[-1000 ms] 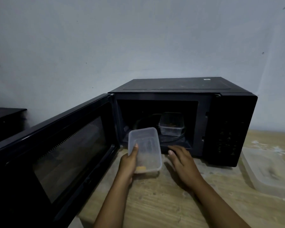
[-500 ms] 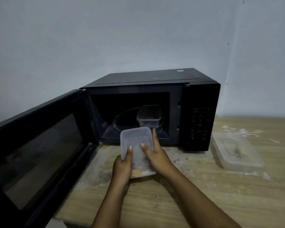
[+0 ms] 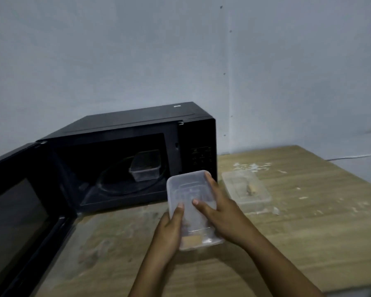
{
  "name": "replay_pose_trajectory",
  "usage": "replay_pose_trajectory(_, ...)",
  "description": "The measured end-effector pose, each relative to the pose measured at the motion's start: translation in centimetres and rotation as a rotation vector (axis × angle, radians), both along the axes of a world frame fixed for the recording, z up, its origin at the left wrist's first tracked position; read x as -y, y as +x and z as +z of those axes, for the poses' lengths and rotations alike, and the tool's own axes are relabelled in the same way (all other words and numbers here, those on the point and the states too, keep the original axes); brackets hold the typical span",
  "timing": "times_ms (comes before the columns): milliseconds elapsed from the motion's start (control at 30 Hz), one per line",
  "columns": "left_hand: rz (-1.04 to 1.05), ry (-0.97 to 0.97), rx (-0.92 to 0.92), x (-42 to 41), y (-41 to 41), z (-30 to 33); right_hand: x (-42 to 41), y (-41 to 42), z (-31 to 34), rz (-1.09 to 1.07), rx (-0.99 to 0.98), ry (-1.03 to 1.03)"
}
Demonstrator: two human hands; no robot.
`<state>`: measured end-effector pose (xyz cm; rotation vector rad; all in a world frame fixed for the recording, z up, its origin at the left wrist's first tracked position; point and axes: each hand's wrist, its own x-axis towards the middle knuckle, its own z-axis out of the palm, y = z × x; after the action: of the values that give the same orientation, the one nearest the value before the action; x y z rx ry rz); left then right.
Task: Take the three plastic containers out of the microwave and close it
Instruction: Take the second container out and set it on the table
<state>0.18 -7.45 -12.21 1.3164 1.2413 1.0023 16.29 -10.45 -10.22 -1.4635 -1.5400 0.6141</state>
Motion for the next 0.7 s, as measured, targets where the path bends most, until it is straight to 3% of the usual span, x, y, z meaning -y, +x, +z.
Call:
replay_pose_trajectory(300,-0.3,0.074,-0.075,0.8,12.4,3.5,4.1,12.6,3.3,-0.244,0.014,-0.049)
replay_pose_trajectory(400,-0.255,0.139,-0.128,-1.5,15.3,3.7,3.8,16.8,3.7,-0.319,0.011,-0.08)
replay_pose_trajectory(567,-0.214,0.387,-0.366,-4.5,19.1,3.0,2.5,24.0,3.0,-0.427,0.022,-0.156)
replay_pose_trajectory(700,-0.256,0.538,-0.721,-7.2,20.6,1.1,-0.2,28.0,0.9,-0.449,0.111,-0.277)
